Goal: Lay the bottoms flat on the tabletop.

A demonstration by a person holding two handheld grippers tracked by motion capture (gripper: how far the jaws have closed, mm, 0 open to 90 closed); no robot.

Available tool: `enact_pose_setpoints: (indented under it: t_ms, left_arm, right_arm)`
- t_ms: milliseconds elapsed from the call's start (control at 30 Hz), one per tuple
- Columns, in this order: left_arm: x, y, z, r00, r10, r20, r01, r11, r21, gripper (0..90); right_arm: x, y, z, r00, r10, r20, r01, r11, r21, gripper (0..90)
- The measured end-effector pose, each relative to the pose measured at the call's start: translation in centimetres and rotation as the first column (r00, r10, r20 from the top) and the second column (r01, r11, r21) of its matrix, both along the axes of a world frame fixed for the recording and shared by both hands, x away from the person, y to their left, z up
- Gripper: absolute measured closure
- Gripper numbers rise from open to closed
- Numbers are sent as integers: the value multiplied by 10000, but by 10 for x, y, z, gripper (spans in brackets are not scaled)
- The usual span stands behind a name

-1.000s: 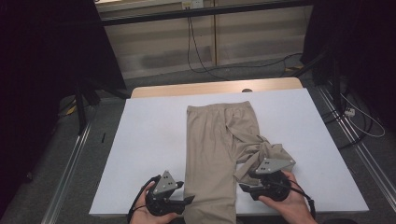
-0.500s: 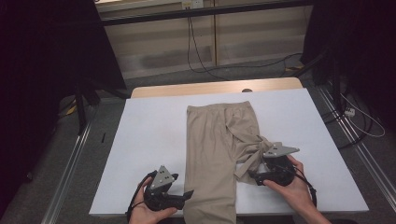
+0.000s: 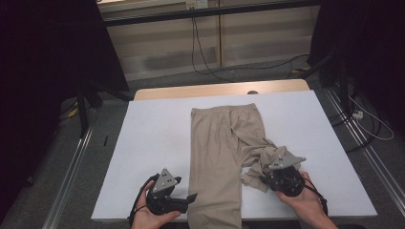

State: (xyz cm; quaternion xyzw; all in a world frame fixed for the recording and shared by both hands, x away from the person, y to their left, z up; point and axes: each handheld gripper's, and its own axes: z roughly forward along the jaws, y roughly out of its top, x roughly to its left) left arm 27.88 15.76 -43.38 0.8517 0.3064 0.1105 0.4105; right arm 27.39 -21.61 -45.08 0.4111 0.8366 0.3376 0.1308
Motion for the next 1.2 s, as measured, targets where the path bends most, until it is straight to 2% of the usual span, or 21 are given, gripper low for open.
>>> enact_pose_setpoints:
  t_ms: [67,200,233,267,333,400,500,567,633,700,867,900,967,1033,1067,1200]
  left_arm:
    - [1,0,0,10000,28,12,-28,10000,-16,230]
    - [1,-1,0,10000,41,3,-41,10000,19,230]
    - [1,-1,0,10000,39,12,-39,10000,20,230]
    - [1,-1,0,10000,25,1,-25,10000,19,230]
    - [1,-1,0,10000,21,30,-22,10000,34,230]
    - [1,-1,0,10000,13,9,-13,10000,37,230]
    - [2,-2,-1,10000,-8,-11,8,10000,-3,228]
    - [2,-2,-1,10000,-10,-22,10,10000,-29,227]
    - [2,-2,-1,9999,-18,-99,18,10000,-59,226]
    - [2,-1,-1,10000,-25,-26,25,10000,-24,226]
    - [2,-1,0,10000,-17,1,17,10000,-46,226]
    - [2,-1,0,10000,-32,-2,32,10000,-40,226]
    - [2,-2,0,10000,-46,-26,46,10000,2,226]
    - [2,-2,0,10000,-47,-19,46,10000,-22,226]
    - [2,-2,0,10000,-54,-8,54,10000,-25,226]
    - [2,-1,0,9999,29,-118,-30,9999,-118,225]
  right_arm:
    - [-13,1,2,9994,352,-28,-352,9994,29,884]
    - [-38,2,5,9978,652,-126,-649,9976,229,873]
    - [-43,2,5,9976,682,-147,-677,9971,337,838]
    - [-46,3,6,9977,655,-164,-648,9970,421,747]
    - [-50,4,9,9979,551,332,-559,9982,236,557]
    - [-46,3,13,9965,185,812,-212,9992,331,464]
    - [-31,1,19,9892,-163,1456,111,9993,361,330]
    - [-17,1,19,9892,-195,1455,145,9993,349,299]
    - [-4,4,15,9892,-52,1463,43,10000,66,271]
    - [6,7,9,9924,-50,1231,78,9997,-217,248]
    - [15,7,-4,9950,-481,875,537,9966,-621,316]
    - [16,7,-4,9953,-531,809,581,9965,-604,371]
    - [16,6,-3,9931,-684,956,763,9938,-814,565]
    - [16,3,-3,9937,-685,887,752,9943,-756,671]
    - [16,2,-2,9951,-600,782,652,9957,-661,752]
    - [9,4,0,9972,-279,699,331,9967,-745,806]
